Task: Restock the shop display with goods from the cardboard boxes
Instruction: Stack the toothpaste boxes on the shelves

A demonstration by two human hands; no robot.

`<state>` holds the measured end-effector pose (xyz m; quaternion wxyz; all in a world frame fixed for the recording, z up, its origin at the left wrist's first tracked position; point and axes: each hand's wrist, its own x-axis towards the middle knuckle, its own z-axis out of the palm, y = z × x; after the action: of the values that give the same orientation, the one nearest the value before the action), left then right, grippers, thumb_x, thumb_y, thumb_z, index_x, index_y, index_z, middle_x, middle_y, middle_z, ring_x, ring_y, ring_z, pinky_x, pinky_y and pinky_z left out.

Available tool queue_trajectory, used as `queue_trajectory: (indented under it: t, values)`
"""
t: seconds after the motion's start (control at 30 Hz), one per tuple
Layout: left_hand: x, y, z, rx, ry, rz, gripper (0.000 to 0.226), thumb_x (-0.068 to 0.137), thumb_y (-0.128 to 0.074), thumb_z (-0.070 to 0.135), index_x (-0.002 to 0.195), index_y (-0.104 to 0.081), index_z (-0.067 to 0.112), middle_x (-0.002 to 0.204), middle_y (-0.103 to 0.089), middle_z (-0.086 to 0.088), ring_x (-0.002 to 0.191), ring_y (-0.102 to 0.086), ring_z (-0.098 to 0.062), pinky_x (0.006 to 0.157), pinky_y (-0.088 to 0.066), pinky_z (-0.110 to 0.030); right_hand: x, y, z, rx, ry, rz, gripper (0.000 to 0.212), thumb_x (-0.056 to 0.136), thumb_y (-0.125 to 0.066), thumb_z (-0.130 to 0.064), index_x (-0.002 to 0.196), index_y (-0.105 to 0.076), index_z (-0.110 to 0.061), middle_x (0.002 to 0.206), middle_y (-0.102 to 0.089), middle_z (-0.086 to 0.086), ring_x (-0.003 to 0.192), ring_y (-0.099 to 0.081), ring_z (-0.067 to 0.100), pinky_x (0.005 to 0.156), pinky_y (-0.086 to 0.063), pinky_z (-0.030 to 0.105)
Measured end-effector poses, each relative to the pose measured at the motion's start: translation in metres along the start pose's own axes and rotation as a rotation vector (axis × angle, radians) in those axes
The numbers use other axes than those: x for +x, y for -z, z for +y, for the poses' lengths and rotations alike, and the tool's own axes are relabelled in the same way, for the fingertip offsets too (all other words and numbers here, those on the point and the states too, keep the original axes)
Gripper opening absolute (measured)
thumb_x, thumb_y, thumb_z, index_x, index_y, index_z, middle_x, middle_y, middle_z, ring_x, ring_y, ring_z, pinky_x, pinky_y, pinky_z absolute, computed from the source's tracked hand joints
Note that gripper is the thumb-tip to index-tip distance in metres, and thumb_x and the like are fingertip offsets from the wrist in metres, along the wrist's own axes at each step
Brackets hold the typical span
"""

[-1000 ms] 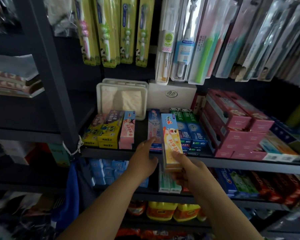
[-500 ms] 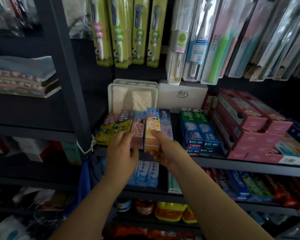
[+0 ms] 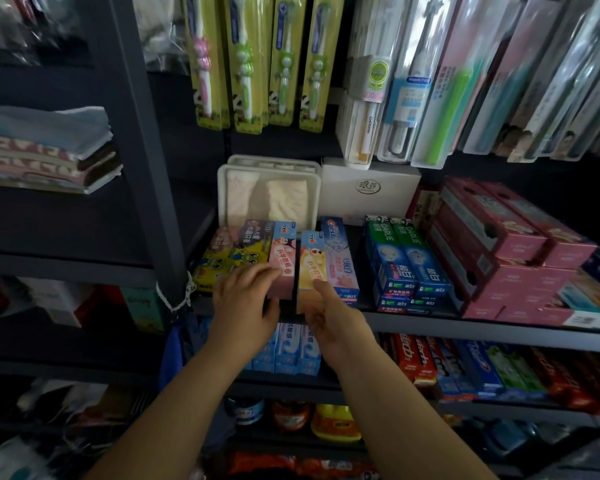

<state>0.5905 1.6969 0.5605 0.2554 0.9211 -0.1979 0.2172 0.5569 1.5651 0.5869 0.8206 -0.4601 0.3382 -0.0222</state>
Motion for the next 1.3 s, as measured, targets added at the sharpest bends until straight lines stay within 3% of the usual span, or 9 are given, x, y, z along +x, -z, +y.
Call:
queue_trajectory:
  t: [0.2,0.27,0.3,0.37,0.43,0.53,0.63,0.8,1.3]
  values:
    - [-0.002,-0.002,-0.002,-0.011,-0.005,0.018,0.047,0.076,-0.071,0.012,0.122,-0.061,0.018,0.127,-0.057,0.002,0.122,-0.049,-0.028,0.100,-0.038,-0.056,-0.007,-0.007,0.002,0.093,0.029,0.066,0.018,0.086,-0.072,-0.023,0.083,-0.061,-0.009,0.086,-0.065,0.009,0.069,-0.060,0.012,0.067,-0.052,0.025]
    - [-0.002,-0.002,-0.002,-0.009,-0.006,0.011,0.048,0.077,-0.071,0.014,0.123,-0.061,0.018,0.128,-0.056,0.002,0.123,-0.048,-0.027,0.100,-0.038,-0.057,-0.008,-0.001,0.004,-0.064,0.141,0.116,0.026,0.082,-0.075,-0.029,0.092,-0.059,-0.010,0.094,-0.061,0.006,0.075,-0.059,0.013,0.069,-0.052,0.028]
    - [-0.001,-0.002,-0.003,-0.009,-0.008,0.008,0.048,0.076,-0.071,0.014,0.123,-0.061,0.018,0.128,-0.057,0.001,0.122,-0.049,-0.028,0.099,-0.038,-0.057,-0.008,0.004,0.006,-0.278,0.289,0.163,0.032,0.080,-0.075,-0.031,0.097,-0.055,-0.013,0.103,-0.056,0.003,0.081,-0.056,0.011,0.073,-0.050,0.028]
    - [-0.001,-0.003,-0.004,-0.014,-0.019,0.012,0.046,0.076,-0.071,0.015,0.121,-0.062,0.016,0.126,-0.058,-0.001,0.120,-0.051,-0.031,0.097,-0.040,-0.059,-0.013,0.018,0.003,-0.813,0.793,0.206,0.033,0.081,-0.073,-0.025,0.106,-0.052,-0.019,0.109,-0.046,-0.004,0.090,-0.049,0.005,0.081,-0.045,0.021]
    - [-0.001,-0.004,-0.004,-0.015,-0.022,0.015,0.045,0.075,-0.068,0.017,0.120,-0.063,0.016,0.125,-0.059,-0.002,0.119,-0.052,-0.032,0.095,-0.040,-0.060,-0.008,0.027,-0.009,-1.276,1.160,0.129,0.049,0.083,-0.072,-0.026,0.127,-0.051,-0.023,0.125,-0.047,-0.003,0.115,-0.045,0.012,0.100,-0.035,0.029]
    - [-0.001,-0.002,-0.003,-0.035,-0.001,0.002,0.046,0.077,-0.069,0.015,0.122,-0.061,0.018,0.127,-0.056,0.000,0.122,-0.048,-0.029,0.100,-0.037,-0.057,0.015,0.027,-0.028,-1.699,1.071,-0.021,0.077,0.083,-0.069,-0.042,0.148,-0.029,-0.030,0.153,-0.032,-0.004,0.145,-0.016,0.019,0.115,-0.007,0.041]
    - [-0.001,0.000,-0.003,-0.056,-0.001,-0.003,0.045,0.080,-0.067,0.014,0.124,-0.060,0.020,0.129,-0.054,0.004,0.125,-0.044,-0.024,0.103,-0.034,-0.052,0.031,0.027,-0.033,-1.714,1.000,-0.077,0.076,0.085,-0.065,-0.048,0.148,-0.028,-0.033,0.153,-0.035,-0.003,0.146,-0.014,0.015,0.116,0.002,0.040]
    - [-0.001,-0.002,-0.005,-0.054,-0.020,0.012,0.045,0.077,-0.068,0.011,0.121,-0.061,0.017,0.126,-0.056,0.002,0.120,-0.048,-0.026,0.099,-0.037,-0.053,0.040,0.028,-0.035,-1.707,1.080,-0.065,0.075,0.081,-0.068,-0.049,0.146,-0.034,-0.034,0.145,-0.045,-0.004,0.140,-0.027,0.015,0.114,-0.002,0.040]
    - [0.001,0.001,-0.004,-0.050,-0.041,-0.002,0.044,0.075,-0.069,0.006,0.117,-0.063,0.015,0.124,-0.059,-0.001,0.117,-0.052,-0.029,0.094,-0.042,-0.055,0.048,0.022,-0.039,-1.727,1.114,-0.050,0.071,0.084,-0.062,-0.054,0.146,-0.035,-0.031,0.141,-0.047,-0.002,0.138,-0.029,0.018,0.114,-0.005,0.042]
